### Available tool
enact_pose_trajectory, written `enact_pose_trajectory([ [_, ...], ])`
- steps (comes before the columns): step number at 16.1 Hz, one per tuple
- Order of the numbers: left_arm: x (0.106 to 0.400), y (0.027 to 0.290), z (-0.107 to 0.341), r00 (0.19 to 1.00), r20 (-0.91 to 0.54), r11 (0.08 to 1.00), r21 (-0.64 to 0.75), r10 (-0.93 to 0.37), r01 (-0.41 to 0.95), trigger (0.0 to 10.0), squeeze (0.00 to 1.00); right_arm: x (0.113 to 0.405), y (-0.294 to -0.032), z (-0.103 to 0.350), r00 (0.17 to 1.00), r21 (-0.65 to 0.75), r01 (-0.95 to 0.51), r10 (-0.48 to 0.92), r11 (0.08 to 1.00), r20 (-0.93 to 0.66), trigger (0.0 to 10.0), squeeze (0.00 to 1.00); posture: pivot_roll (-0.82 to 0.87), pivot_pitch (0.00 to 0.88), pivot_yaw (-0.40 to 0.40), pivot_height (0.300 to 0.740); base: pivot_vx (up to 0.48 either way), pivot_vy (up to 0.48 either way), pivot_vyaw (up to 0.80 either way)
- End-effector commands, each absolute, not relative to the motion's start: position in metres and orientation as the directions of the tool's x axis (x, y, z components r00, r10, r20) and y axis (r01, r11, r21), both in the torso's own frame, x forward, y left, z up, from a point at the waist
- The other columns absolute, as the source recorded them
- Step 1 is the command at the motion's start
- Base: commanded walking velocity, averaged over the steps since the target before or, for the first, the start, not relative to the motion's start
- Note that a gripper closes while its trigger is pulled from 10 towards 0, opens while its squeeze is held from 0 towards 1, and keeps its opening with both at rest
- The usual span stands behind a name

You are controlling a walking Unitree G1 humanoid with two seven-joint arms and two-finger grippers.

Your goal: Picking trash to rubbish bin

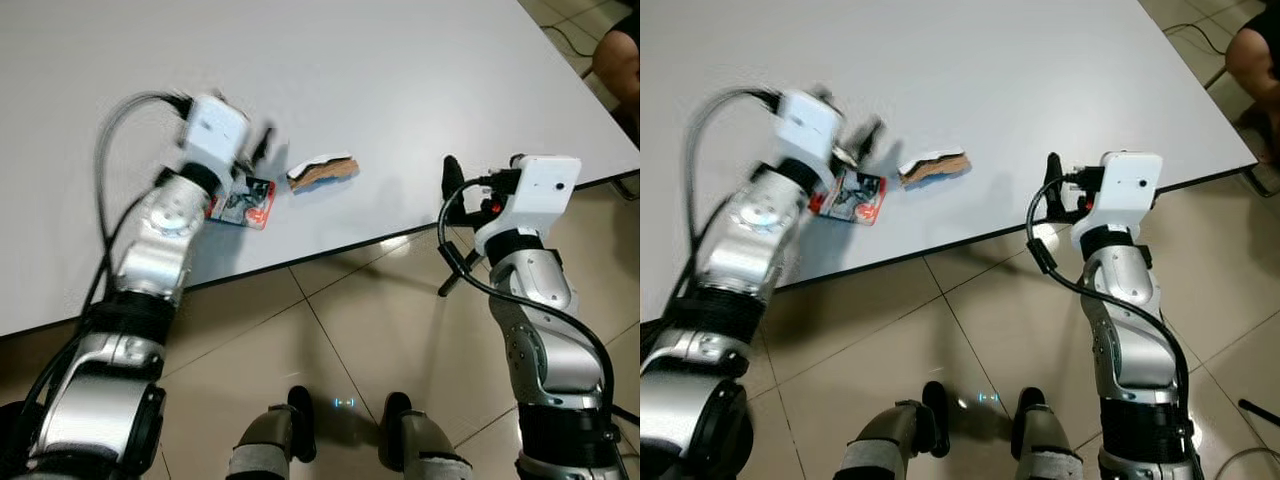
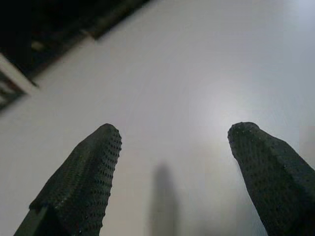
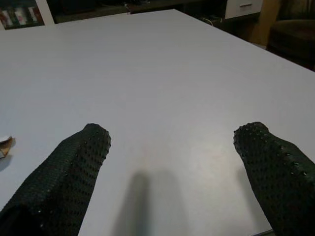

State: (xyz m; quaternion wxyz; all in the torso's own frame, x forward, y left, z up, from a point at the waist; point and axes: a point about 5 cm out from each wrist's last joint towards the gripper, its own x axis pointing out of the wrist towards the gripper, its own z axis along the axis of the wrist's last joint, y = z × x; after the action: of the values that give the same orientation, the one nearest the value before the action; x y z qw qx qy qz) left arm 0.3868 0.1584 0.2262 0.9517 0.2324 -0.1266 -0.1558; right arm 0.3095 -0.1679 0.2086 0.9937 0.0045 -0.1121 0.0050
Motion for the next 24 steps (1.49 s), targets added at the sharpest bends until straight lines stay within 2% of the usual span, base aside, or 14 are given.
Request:
enact_pose_trajectory([
  [1,0.393,0.158,0.227,0.91,0.129,0.819,0.498,-0.394,0.284,10.0,1.0,0.308,-0.168,0.207,0.979,0.006,-0.029,0.027,1.0,0.2,10.0,0.0,0.01,0.378,0.102,0.74,0.0,0.0,0.0],
  [2,0.396,0.158,0.228,0.909,0.122,0.816,0.499,-0.399,0.291,10.0,1.0,0.308,-0.168,0.207,0.979,0.002,-0.032,0.031,0.999,0.199,10.0,0.0,0.01,0.378,0.102,0.74,0.0,0.0,0.0],
  [3,0.4,0.153,0.23,0.879,0.084,0.805,0.45,-0.469,0.386,10.0,1.0,0.308,-0.168,0.206,0.981,-0.003,-0.041,0.041,0.999,0.188,10.0,0.0,0.01,0.385,0.106,0.74,0.0,0.0,0.0],
  [5,0.401,0.151,0.232,0.865,0.066,0.793,0.44,-0.497,0.422,10.0,1.0,0.307,-0.167,0.205,0.983,-0.01,-0.054,0.055,0.999,0.177,10.0,0.0,0.01,0.385,0.109,0.74,0.0,0.0,0.0],
  [9,0.404,0.147,0.253,0.802,0.123,0.773,0.386,-0.584,0.504,10.0,1.0,0.306,-0.165,0.208,0.98,-0.044,-0.094,0.1,0.995,0.17,10.0,0.0,0.0,0.391,0.113,0.74,0.0,0.0,0.0],
  [12,0.405,0.153,0.267,0.79,0.152,0.768,0.399,-0.594,0.501,10.0,1.0,0.306,-0.166,0.214,0.977,-0.053,-0.113,0.121,0.992,0.178,10.0,0.0,-0.01,0.39,0.114,0.74,0.0,0.0,0.0],
  [15,0.405,0.162,0.293,0.77,0.249,0.793,0.363,-0.588,0.489,10.0,1.0,0.306,-0.168,0.216,0.977,-0.049,-0.111,0.118,0.993,0.179,10.0,0.0,-0.01,0.391,0.114,0.74,0.0,0.0,0.0],
  [18,0.402,0.156,0.293,0.702,0.234,0.73,0.367,-0.672,0.577,10.0,1.0,0.305,-0.168,0.213,0.978,-0.056,-0.131,0.138,0.99,0.156,10.0,0.0,0.0,0.386,0.115,0.74,0.0,0.0,0.0],
  [19,0.402,0.154,0.289,0.703,0.217,0.724,0.372,-0.677,0.581,10.0,1.0,0.305,-0.167,0.213,0.978,-0.058,-0.137,0.144,0.989,0.151,10.0,0.0,-0.01,0.386,0.114,0.74,0.0,0.0,0.0],
  [20,0.403,0.153,0.285,0.706,0.203,0.719,0.382,-0.678,0.581,10.0,0.62,0.305,-0.167,0.213,0.978,-0.06,-0.142,0.15,0.988,0.147,10.0,0.0,-0.01,0.386,0.114,0.74,0.0,0.0,0.0],
  [21,0.402,0.148,0.275,0.696,0.169,0.695,0.397,-0.698,0.6,10.0,0.0,0.304,-0.165,0.212,0.975,-0.056,-0.18,0.186,0.982,0.124,10.0,0.0,-0.01,0.383,0.114,0.74,0.0,0.0,0.0],
  [24,0.397,0.137,0.257,0.607,0.074,0.583,0.391,-0.791,0.712,10.0,0.0,0.3,-0.156,0.204,0.957,-0.044,-0.284,0.287,0.958,0.054,10.0,0.0,-0.01,0.381,0.115,0.74,0.0,0.0,0.0],
])
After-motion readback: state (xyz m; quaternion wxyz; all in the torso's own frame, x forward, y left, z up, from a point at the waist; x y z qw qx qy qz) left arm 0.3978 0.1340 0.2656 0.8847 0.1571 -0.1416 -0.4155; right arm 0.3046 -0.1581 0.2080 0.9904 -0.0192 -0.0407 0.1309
